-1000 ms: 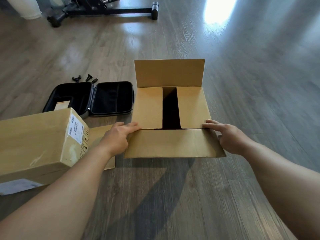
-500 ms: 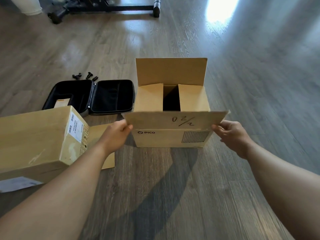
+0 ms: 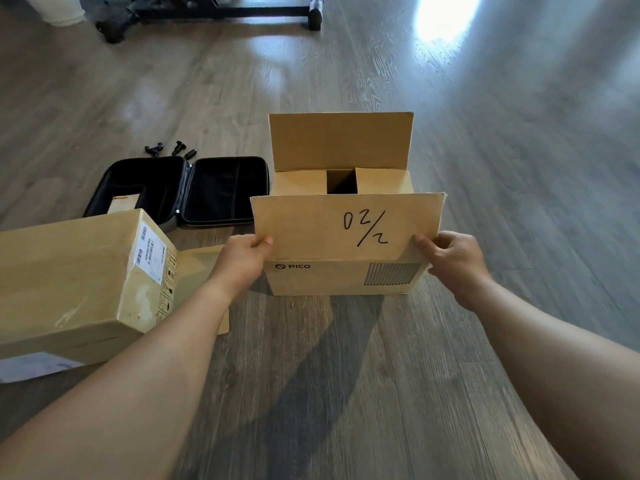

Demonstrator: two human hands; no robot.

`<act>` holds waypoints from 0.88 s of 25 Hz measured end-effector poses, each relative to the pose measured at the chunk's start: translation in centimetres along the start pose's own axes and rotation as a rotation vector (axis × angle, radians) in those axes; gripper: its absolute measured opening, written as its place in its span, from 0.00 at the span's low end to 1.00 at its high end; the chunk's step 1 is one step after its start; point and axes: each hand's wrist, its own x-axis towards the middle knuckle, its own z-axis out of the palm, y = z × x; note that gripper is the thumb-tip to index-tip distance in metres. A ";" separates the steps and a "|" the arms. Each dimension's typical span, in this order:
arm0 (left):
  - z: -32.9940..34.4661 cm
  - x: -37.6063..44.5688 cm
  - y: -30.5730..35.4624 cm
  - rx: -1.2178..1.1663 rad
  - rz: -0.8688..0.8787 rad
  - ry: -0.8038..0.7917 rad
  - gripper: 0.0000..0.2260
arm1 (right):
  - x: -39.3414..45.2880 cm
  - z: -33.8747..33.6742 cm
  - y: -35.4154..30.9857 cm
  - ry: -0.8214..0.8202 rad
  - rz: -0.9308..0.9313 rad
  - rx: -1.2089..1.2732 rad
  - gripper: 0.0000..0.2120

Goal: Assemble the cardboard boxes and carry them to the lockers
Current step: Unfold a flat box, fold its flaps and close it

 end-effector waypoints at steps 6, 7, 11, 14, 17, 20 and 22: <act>0.9 -0.7 -0.3 0.248 -0.002 0.152 0.10 | -0.8 0.7 0.5 0.146 0.026 -0.289 0.22; 0.9 -0.8 -0.1 0.274 -0.012 0.157 0.11 | -0.9 0.8 0.5 0.145 0.017 -0.371 0.28; 0.4 -0.8 0.1 0.287 -0.037 0.015 0.24 | -1.9 0.1 1.1 0.075 -0.167 -0.526 0.22; 0.7 -0.3 0.0 0.402 -0.060 0.046 0.08 | -2.1 0.0 1.1 0.192 -0.240 -0.554 0.11; 1.4 -0.1 0.0 0.474 -0.025 0.092 0.12 | -1.5 0.3 0.5 0.241 -0.187 -0.553 0.12; 1.7 -0.9 0.1 0.291 0.014 0.086 0.10 | -0.8 0.2 -0.2 0.217 -0.138 -0.485 0.09; 2.0 -1.4 0.1 0.262 0.053 0.069 0.13 | 0.1 -0.3 -0.9 0.187 -0.067 -0.384 0.19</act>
